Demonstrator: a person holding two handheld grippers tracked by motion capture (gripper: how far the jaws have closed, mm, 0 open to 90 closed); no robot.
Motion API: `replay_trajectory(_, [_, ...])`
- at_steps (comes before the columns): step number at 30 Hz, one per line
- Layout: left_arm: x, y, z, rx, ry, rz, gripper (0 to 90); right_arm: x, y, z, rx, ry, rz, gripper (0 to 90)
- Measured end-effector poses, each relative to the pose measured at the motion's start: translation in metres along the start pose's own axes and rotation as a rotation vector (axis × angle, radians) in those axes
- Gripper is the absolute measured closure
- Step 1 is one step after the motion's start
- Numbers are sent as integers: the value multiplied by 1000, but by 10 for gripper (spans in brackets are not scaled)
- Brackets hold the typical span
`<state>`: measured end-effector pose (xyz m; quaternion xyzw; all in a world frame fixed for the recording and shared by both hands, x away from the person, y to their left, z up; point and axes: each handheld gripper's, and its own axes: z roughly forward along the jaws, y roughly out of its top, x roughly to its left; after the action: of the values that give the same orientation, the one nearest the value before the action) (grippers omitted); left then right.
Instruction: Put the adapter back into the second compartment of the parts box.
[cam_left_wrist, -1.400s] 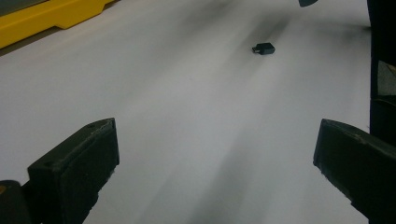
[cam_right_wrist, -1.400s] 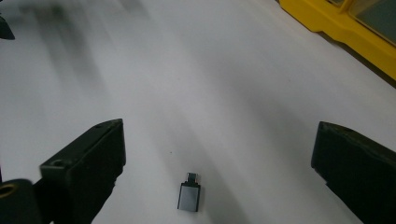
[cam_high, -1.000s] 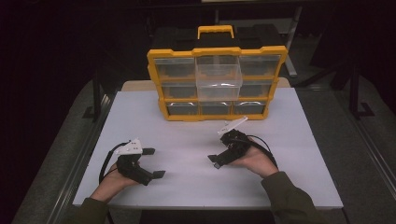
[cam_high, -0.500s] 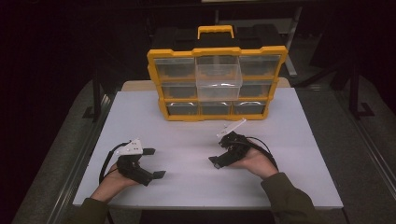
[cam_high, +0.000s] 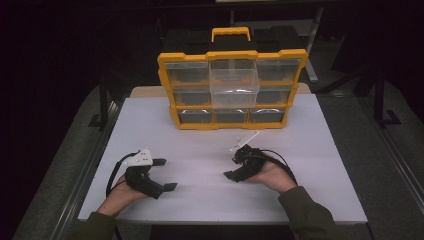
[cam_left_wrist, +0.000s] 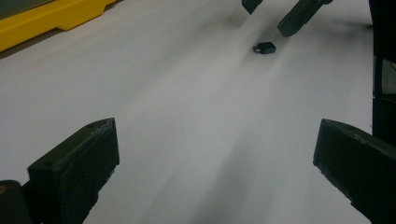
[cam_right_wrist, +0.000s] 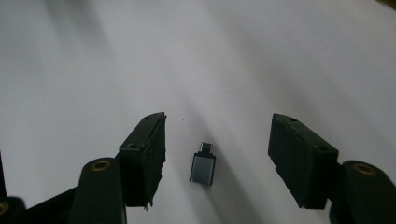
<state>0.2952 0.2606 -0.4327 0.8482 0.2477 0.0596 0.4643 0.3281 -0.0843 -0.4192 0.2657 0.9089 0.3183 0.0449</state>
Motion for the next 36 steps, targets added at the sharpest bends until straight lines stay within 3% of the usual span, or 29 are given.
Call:
replay_trajectory(16, [0,0,0,1,0,0,0,2,-4,9,68,20,-16,522])
replay_trajectory(36, [-1,0,1,2,-3,1,1,2,-6,17,116,17,-28,704])
